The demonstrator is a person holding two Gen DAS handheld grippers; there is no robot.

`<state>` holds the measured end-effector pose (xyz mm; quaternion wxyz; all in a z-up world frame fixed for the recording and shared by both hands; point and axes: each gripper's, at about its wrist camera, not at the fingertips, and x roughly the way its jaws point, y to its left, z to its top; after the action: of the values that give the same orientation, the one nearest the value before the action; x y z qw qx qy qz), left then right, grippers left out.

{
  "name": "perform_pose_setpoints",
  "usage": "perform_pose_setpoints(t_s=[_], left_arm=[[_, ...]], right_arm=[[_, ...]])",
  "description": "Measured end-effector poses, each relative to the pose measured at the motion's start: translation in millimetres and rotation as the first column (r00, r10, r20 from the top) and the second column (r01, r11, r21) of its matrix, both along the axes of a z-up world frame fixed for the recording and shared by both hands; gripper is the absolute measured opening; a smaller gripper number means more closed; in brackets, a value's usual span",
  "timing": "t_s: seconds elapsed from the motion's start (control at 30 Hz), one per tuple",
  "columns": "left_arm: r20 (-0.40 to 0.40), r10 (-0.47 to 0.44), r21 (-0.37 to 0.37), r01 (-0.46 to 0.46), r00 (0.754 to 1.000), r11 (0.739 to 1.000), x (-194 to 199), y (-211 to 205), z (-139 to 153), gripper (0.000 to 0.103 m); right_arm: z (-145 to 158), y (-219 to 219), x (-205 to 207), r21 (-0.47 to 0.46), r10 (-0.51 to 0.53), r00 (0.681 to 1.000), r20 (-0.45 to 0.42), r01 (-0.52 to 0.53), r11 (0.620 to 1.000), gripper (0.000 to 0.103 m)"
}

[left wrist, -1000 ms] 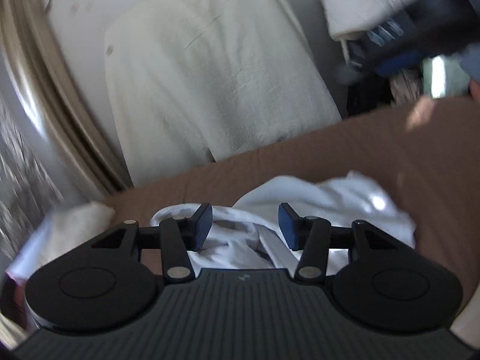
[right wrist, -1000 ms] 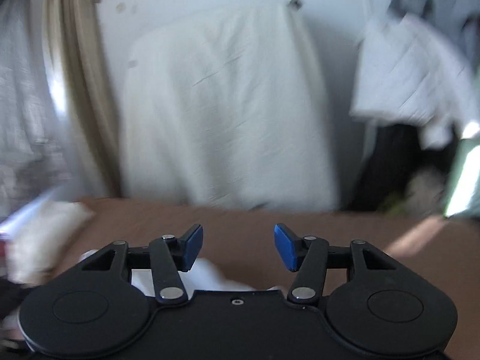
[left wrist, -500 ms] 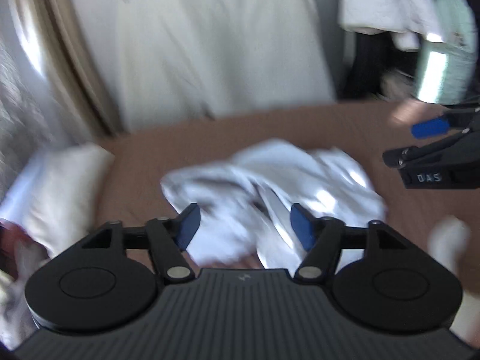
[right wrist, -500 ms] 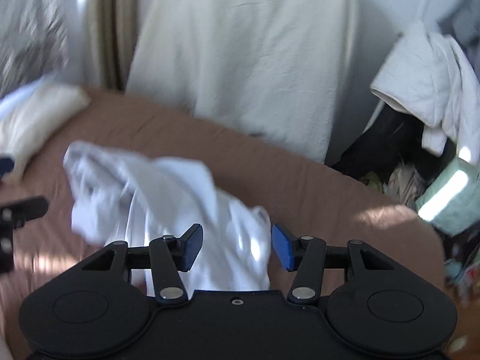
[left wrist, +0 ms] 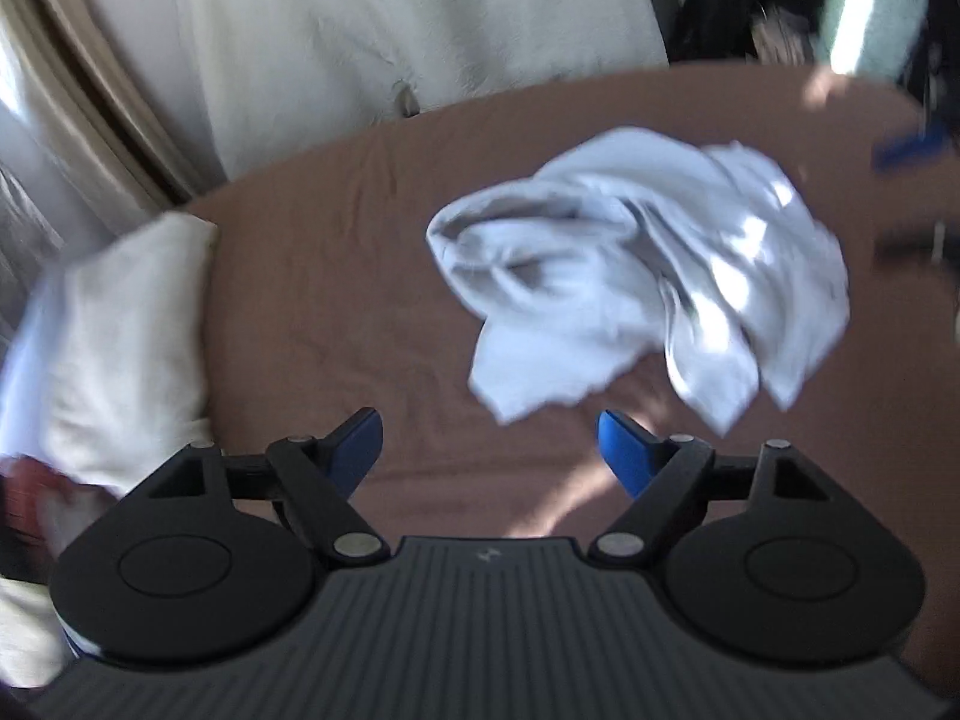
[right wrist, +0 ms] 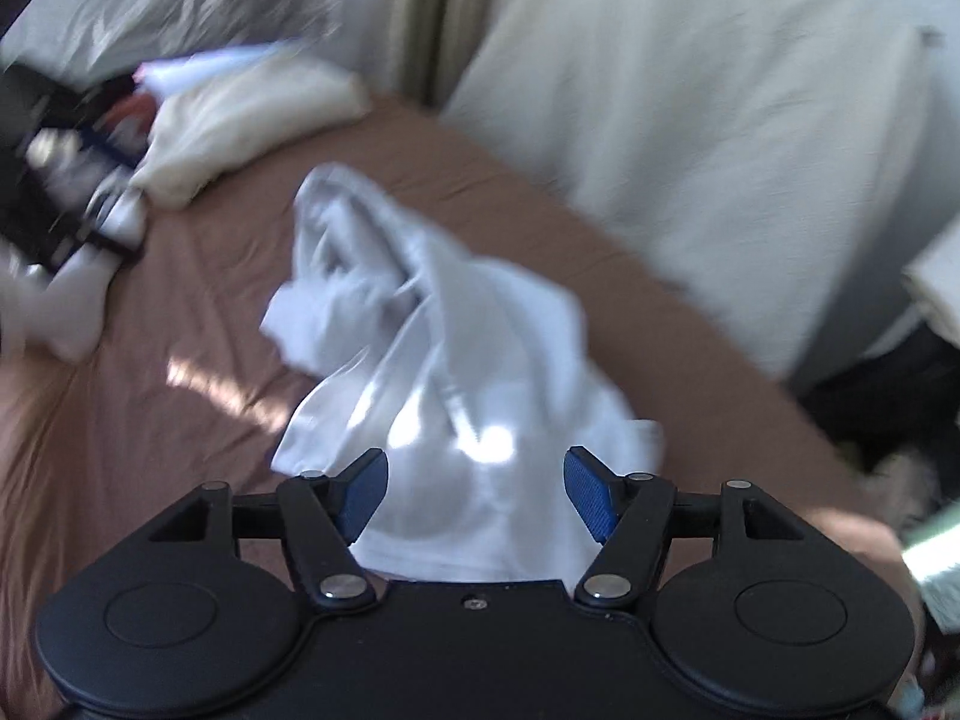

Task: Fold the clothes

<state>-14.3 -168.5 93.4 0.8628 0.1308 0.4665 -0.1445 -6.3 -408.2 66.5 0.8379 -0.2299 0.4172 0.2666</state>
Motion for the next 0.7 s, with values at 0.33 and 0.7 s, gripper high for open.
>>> perform_pose_setpoints(t_s=[0.33,0.7], left_arm=[[0.061,0.03,-0.323,-0.009,0.998,0.946,74,-30,-69,0.07],[0.001,-0.029,-0.334,0.027,1.0,0.942,76,-30,-70,0.07]], right_arm=[[-101,-7,41,0.053,-0.136,0.991,0.02,0.135,0.989,0.07],[-102,-63,19,0.119,-0.265,0.964,0.003,0.263,0.958,0.016]])
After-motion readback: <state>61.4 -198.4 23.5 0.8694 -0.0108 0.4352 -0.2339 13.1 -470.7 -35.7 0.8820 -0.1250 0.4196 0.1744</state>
